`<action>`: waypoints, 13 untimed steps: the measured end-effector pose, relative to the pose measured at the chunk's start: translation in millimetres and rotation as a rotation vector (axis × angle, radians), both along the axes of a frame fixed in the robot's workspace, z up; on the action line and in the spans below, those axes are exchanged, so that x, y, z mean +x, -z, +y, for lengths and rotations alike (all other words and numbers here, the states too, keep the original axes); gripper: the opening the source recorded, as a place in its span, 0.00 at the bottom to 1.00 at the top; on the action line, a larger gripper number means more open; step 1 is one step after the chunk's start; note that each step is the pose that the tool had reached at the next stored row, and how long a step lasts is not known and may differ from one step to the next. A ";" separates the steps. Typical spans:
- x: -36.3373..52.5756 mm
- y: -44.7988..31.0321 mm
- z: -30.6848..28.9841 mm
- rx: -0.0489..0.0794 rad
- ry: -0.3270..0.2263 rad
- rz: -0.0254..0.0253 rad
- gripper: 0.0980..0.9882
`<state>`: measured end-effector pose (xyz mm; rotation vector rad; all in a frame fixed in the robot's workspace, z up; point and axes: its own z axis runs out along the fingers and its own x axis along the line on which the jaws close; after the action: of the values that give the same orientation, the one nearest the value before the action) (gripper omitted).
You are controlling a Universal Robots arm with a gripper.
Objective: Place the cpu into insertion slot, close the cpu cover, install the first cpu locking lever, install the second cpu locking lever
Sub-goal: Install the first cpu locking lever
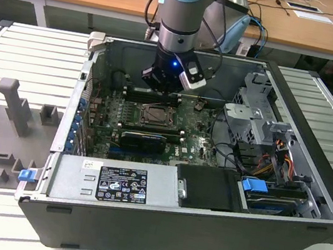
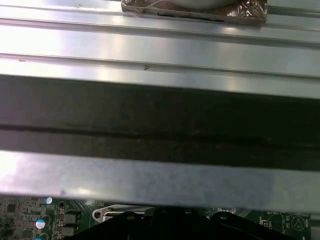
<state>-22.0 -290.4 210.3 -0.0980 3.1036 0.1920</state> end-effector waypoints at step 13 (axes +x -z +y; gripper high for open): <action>0.0 7.6 0.0 -0.028 0.000 -0.0027 0.01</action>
<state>-22.1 -290.4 202.6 -0.0988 3.1041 0.1486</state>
